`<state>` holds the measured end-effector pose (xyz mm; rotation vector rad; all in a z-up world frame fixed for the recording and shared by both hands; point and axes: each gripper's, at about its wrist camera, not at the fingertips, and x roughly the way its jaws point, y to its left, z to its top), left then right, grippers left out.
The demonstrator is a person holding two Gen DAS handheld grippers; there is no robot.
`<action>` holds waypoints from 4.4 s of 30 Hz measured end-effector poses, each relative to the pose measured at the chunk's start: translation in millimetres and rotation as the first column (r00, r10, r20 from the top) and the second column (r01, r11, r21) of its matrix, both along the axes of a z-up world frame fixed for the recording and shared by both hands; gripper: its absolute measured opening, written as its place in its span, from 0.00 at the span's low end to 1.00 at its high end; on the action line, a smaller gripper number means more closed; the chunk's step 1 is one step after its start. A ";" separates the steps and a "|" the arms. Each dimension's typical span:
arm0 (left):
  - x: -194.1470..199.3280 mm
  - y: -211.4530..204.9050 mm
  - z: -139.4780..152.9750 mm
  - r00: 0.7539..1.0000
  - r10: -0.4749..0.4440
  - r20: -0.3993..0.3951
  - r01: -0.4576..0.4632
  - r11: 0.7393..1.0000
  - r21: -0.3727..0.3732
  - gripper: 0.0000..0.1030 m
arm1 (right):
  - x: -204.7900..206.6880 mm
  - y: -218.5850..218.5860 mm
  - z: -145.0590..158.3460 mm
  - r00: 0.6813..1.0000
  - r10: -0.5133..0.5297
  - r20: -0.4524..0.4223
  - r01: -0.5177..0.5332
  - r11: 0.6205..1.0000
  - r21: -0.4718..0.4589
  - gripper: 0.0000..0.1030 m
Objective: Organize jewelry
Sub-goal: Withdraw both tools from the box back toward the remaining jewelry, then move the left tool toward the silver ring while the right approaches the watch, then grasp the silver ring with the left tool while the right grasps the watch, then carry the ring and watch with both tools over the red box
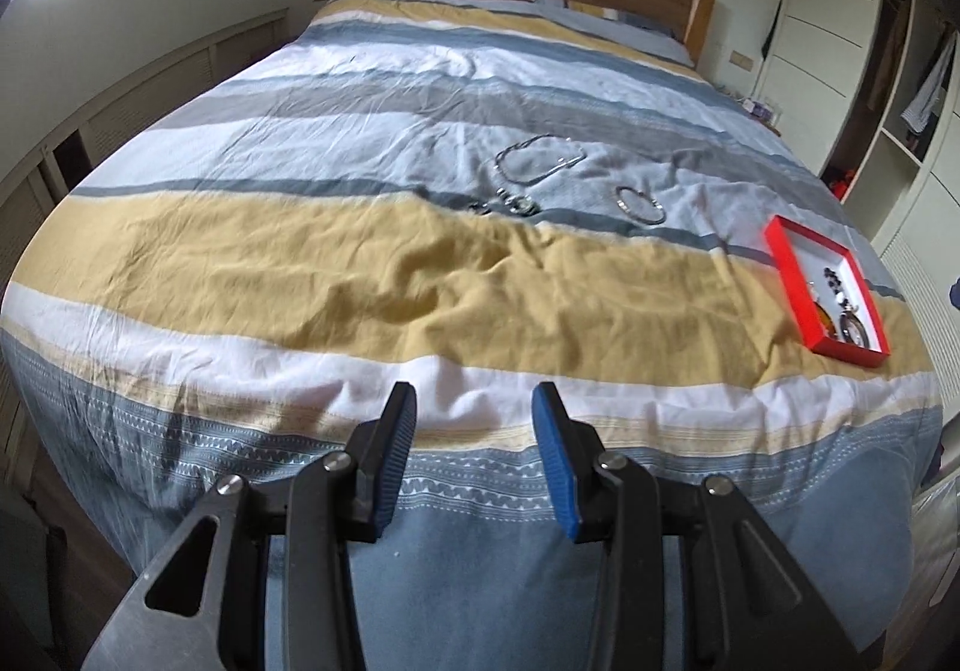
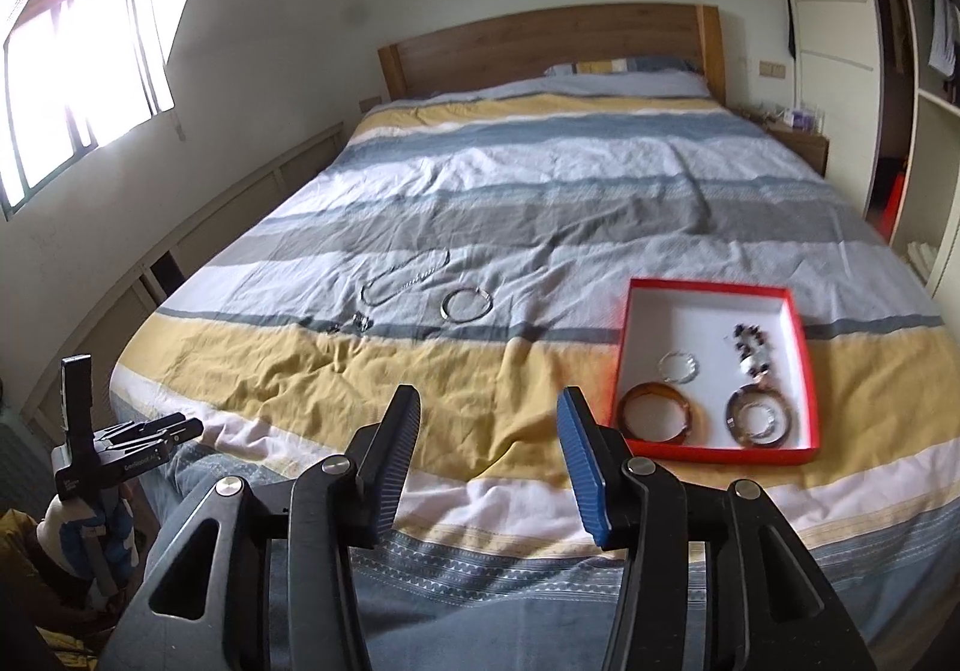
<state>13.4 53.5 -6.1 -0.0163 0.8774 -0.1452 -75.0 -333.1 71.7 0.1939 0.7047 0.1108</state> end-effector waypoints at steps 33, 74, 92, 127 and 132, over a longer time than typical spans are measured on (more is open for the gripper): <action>118.1 5.6 -54.6 0.996 0.020 -0.084 -0.024 0.998 -0.050 0.37 | 176.1 57.9 -123.5 0.941 0.230 -0.249 -0.213 0.973 0.093 0.46; 261.9 -14.6 -107.7 0.988 -0.139 -0.066 0.138 0.990 -0.015 0.18 | 321.2 153.9 -168.6 0.870 0.435 -0.232 -0.416 0.900 0.128 0.46; 257.3 8.9 -113.9 0.996 -0.088 -0.026 0.084 0.986 -0.142 0.18 | 356.6 224.3 -195.7 0.811 0.539 -0.228 -0.507 0.842 0.186 0.20; 218.9 -23.4 -65.9 0.992 -0.125 0.029 0.128 0.982 -0.139 0.18 | 288.8 167.5 -135.2 0.890 0.443 -0.105 -0.428 0.893 0.139 0.10; 204.1 -48.6 -44.3 0.984 -0.171 0.056 0.178 0.974 -0.138 0.18 | 265.4 134.8 -113.0 0.918 0.389 -0.076 -0.379 0.917 0.125 0.10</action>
